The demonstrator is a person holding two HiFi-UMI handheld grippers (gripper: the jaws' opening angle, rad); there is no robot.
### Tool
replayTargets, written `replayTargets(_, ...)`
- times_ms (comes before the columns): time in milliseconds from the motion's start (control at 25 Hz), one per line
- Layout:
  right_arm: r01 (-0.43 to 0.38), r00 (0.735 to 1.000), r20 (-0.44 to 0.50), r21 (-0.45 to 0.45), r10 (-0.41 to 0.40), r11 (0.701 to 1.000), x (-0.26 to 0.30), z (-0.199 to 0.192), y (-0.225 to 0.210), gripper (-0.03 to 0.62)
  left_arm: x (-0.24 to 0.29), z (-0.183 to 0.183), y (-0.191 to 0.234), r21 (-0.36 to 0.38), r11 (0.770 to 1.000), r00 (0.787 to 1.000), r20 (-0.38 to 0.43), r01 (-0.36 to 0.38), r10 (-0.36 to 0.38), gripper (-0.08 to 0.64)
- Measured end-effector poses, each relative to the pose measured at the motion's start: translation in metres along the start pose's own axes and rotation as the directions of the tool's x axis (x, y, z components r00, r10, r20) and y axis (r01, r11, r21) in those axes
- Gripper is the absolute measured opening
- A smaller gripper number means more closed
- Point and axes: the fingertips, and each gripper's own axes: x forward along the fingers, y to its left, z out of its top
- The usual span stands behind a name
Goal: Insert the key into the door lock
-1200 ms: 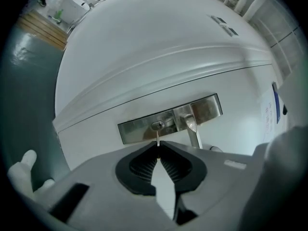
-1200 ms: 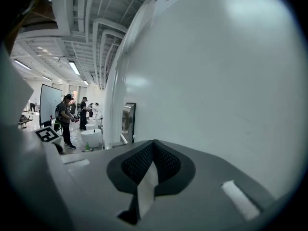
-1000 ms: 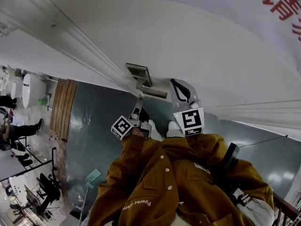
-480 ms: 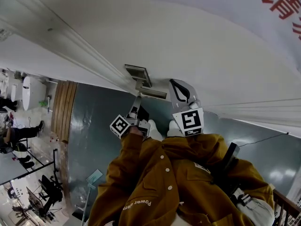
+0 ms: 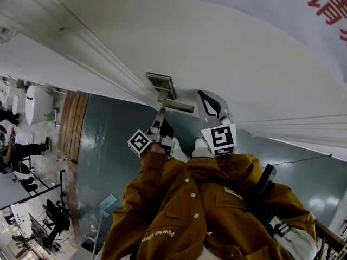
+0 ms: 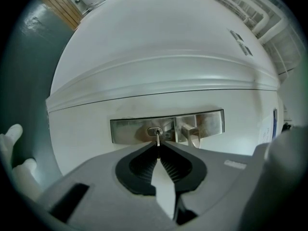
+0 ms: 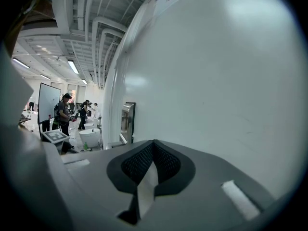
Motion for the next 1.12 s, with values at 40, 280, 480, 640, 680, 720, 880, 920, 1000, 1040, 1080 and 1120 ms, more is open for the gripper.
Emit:
replayTargets(40,0.001,1.000,0.000,0.000,-0.001,1.000,0.000,0.000,0.000,0.005,0.000,0.000,0.000,-0.021,1.000,1.000,0.005,0.009,-0.008,0.025)
replayTargets(280,0.004,1.000,-0.004,0.000,-0.004,1.000,0.000,0.000,0.000,0.005,0.013,0.005,0.001,-0.055,0.998,0.999,0.019,0.028,-0.027,0.026)
replayTargets(480,0.009,1.000,-0.007,0.003,-0.009,1.000,0.000,0.000,-0.001,0.005,0.028,0.010,0.005,-0.036,0.999,1.000,0.000,0.024,-0.024,0.027)
replayTargets(640,0.012,1.000,-0.007,0.005,-0.012,1.000,-0.001,-0.001,-0.002,0.005,0.031,0.010,0.002,-0.024,0.999,0.999,-0.009,0.042,-0.042,0.029)
replayTargets(680,0.010,1.000,-0.008,0.006,-0.010,1.000,-0.001,-0.001,-0.002,0.005,0.031,0.010,0.001,-0.011,0.999,0.999,-0.014,0.045,-0.045,0.029)
replayTargets(720,0.007,1.000,-0.009,0.008,-0.007,1.000,-0.001,-0.001,-0.002,0.005,0.030,0.010,0.002,0.019,0.999,0.999,-0.023,0.033,-0.033,0.031)
replayTargets(880,-0.004,1.000,-0.006,0.027,0.004,1.000,-0.002,0.000,-0.003,0.006,0.016,0.018,0.011,0.286,0.955,0.994,-0.052,-0.079,0.097,0.064)
replayTargets(920,-0.005,1.000,-0.001,0.028,0.005,1.000,-0.003,0.001,-0.003,0.006,0.010,0.021,0.005,0.371,0.924,0.992,-0.048,-0.092,0.118,0.066)
replayTargets(1000,-0.006,1.000,0.016,0.026,0.005,1.000,-0.007,0.007,-0.006,0.006,-0.003,0.027,-0.015,0.555,0.825,0.989,-0.026,-0.108,0.147,0.061)
replayTargets(1040,-0.005,1.000,0.028,0.028,0.005,1.000,-0.009,0.011,-0.007,0.005,-0.009,0.029,-0.027,0.639,0.761,0.988,-0.016,-0.109,0.155,0.054)
replayTargets(1080,-0.007,0.999,0.038,0.027,0.006,1.000,-0.011,0.016,-0.008,0.005,-0.015,0.030,-0.040,0.713,0.694,0.987,-0.011,-0.103,0.158,0.043)
replayTargets(1120,-0.011,0.999,0.047,0.019,0.010,1.000,-0.014,0.020,-0.007,0.005,-0.020,0.028,-0.053,0.776,0.625,0.988,-0.011,-0.090,0.157,0.033)
